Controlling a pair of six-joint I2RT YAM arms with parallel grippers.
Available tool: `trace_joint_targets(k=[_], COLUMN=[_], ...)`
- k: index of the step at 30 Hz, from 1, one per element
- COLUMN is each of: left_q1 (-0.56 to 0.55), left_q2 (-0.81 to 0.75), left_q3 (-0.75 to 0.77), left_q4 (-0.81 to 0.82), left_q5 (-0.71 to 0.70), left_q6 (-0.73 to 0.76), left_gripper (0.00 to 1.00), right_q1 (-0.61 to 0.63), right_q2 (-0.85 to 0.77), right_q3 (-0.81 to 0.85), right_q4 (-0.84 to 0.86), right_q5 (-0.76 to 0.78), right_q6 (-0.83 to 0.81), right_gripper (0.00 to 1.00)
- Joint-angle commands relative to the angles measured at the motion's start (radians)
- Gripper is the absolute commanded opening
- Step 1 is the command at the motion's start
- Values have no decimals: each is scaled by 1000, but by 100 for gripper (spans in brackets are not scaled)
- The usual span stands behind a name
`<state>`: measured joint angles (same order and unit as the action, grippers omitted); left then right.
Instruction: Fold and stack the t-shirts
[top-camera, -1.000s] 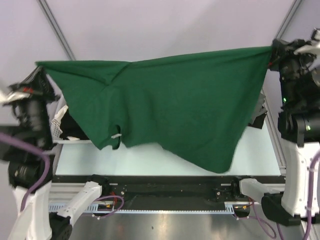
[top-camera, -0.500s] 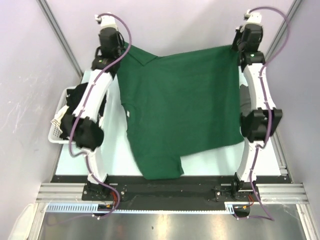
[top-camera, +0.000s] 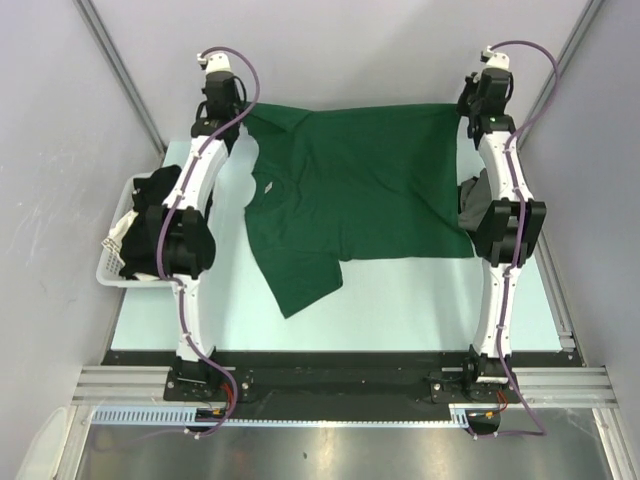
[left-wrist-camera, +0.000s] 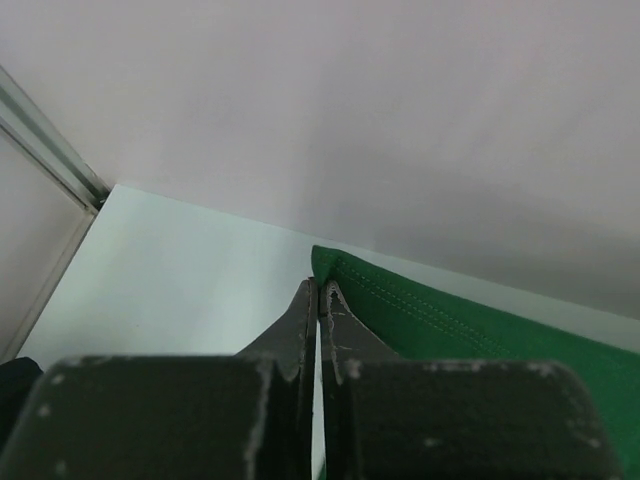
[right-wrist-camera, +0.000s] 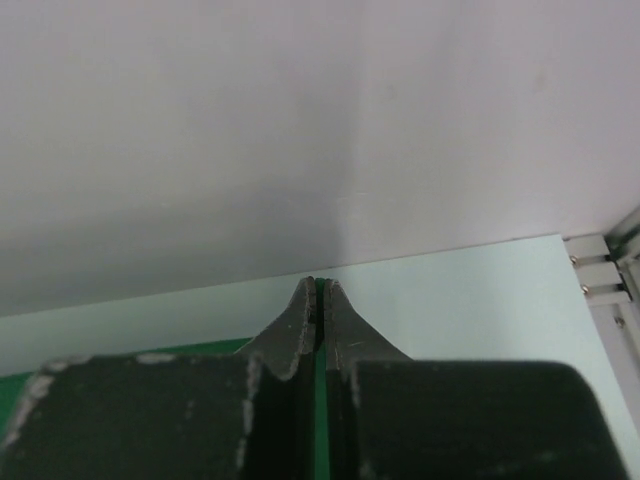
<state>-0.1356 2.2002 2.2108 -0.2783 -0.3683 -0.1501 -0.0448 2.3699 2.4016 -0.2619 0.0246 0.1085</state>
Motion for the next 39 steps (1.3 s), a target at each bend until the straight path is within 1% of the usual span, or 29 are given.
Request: trace_joint_targets(k=[1, 2, 3, 4, 5, 6, 7, 8, 11, 12, 14, 17, 18, 20, 21, 22, 24, 25, 26, 27, 28, 29, 30, 31, 32, 34, 36, 38, 39], left_q1=[51, 53, 56, 59, 57, 57, 57, 57, 57, 57, 59, 56, 54, 39, 33, 25, 2, -8, -37, -54, -94, -116, -137, -178, -202, -242, -298, -346, -357], left_q2=[38, 49, 56, 64, 76, 78, 82, 81, 50, 35, -20, -100, -167, -244, -329, -371, -462, -549, -591, -630, -713, -750, -792, -854, -885, -930, -985, -1051, -1074], left_q3=[53, 53, 53, 56, 56, 56, 56, 56, 40, 15, -14, -120, -197, -293, -345, -458, -569, -673, -724, -819, -859, -899, -977, -1011, -1039, -1108, -1175, -1233, -1291], left_q4=[56, 54, 57, 59, 63, 67, 71, 71, 74, 77, 73, 68, 71, 73, 77, 82, 83, 82, 77, 70, 65, 53, 36, 25, 2, -77, -151, -163, -157], left_q5=[0, 3, 12, 40, 49, 66, 89, 104, 155, 166, 190, 233, 244, 268, 278, 288, 321, 333, 336, 336, 339, 330, 342, 353, 351, 393, 393, 398, 396], left_q6=[-37, -43, -55, -60, -63, -68, -72, -78, -85, -85, -97, -138, -146, -160, -166, -172, -198, -207, -227, -236, -247, -262, -279, -302, -324, -364, -390, -408, -419], left_gripper=[0, 7, 18, 30, 40, 40, 40, 40, 41, 40, 35, 30, 29, 26, 25, 24, 24, 25, 25, 26, 27, 27, 28, 29, 29, 30, 31, 31, 33], right_q1=[-7, -4, -3, -1, -1, 0, 2, 2, 6, 10, 14, 25, 26, 36, 39, 42, 42, 72, 88, 98, 121, 132, 146, 163, 187, 209, 227, 232, 233], right_q2=[31, 37, 44, 48, 46, 46, 46, 45, 31, 19, 0, -34, -47, -90, -107, -124, -185, -211, -262, -294, -323, -387, -420, -452, -519, -586, -677, -727, -774], right_q3=[57, 50, 44, 38, 30, 25, 22, 22, 24, 22, 19, 16, 11, 2, -4, -22, -54, -105, -134, -175, -246, -292, -332, -369, -450, -524, -610, -666, -679], right_q4=[124, 128, 133, 136, 136, 139, 139, 138, 133, 130, 122, 99, 95, 73, 64, 53, 23, 15, 3, -2, -11, -14, -19, -20, -19, -22, -25, -40, -48], right_q5=[-3, 9, 17, 26, 29, 26, 23, 24, 29, 29, 31, 47, 51, 37, 37, 37, 43, 61, 69, 78, 102, 115, 142, 153, 165, 186, 198, 199, 199], right_q6=[-6, -6, -7, -10, -19, -21, -24, -26, -38, -39, -44, -56, -53, -52, -44, -30, -18, -15, -18, -23, -36, -47, -58, -70, -91, -98, -90, -70, -52], right_gripper=[0, 0, 1, 7, 16, 23, 25, 30, 37, 38, 41, 49, 50, 50, 50, 50, 50, 50, 50, 50, 50, 50, 50, 50, 50, 51, 51, 52, 52])
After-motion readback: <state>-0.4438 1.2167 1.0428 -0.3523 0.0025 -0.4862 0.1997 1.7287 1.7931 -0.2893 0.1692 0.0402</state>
